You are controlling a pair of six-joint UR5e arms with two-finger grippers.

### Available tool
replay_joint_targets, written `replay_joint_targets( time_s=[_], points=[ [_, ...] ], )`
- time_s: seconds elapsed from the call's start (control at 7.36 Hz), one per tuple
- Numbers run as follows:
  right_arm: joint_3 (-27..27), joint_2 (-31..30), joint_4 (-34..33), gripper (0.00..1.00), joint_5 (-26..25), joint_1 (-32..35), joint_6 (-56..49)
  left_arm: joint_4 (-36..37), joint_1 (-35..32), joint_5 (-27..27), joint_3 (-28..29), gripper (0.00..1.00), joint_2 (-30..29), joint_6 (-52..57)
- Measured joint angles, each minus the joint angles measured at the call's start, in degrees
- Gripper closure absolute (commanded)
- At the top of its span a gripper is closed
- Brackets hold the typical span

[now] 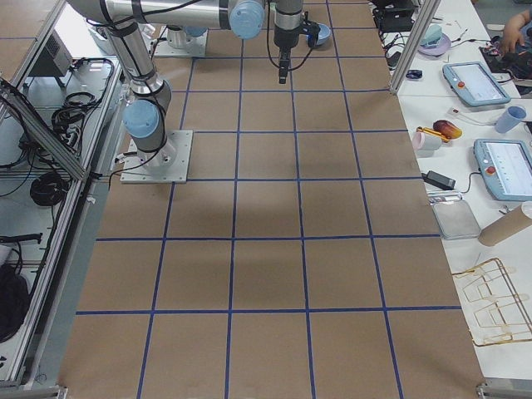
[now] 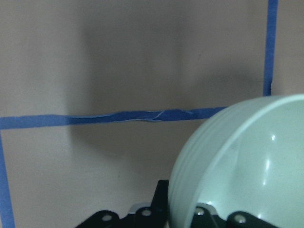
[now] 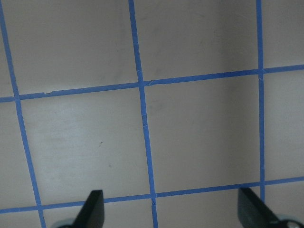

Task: Stack green bowl on blue bowl
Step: 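Lift the green bowl with the left gripper and carry it over the blue bowl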

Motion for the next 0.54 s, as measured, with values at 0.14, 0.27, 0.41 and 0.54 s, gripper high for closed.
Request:
replay_joint_targets(
  time_s=[0.14,0.27,0.41,0.54],
  points=[
    [0.0,0.0,0.0,0.0,0.0,0.0,0.0,-1.93,-0.27,-2.06,2.49,0.97,-0.07,-0.04],
    [0.0,0.0,0.0,0.0,0.0,0.0,0.0,-3.88,-0.64,-4.93,4.96,0.97,-0.45,-0.2],
    [0.01,0.0,0.0,0.0,0.0,0.0,0.0,-5.61,-1.65,-7.54,7.37,0.97,-1.01,-0.55],
    [0.03,0.0,0.0,0.0,0.0,0.0,0.0,-6.68,-4.0,-8.94,9.32,0.97,-1.49,-1.59]
  ],
)
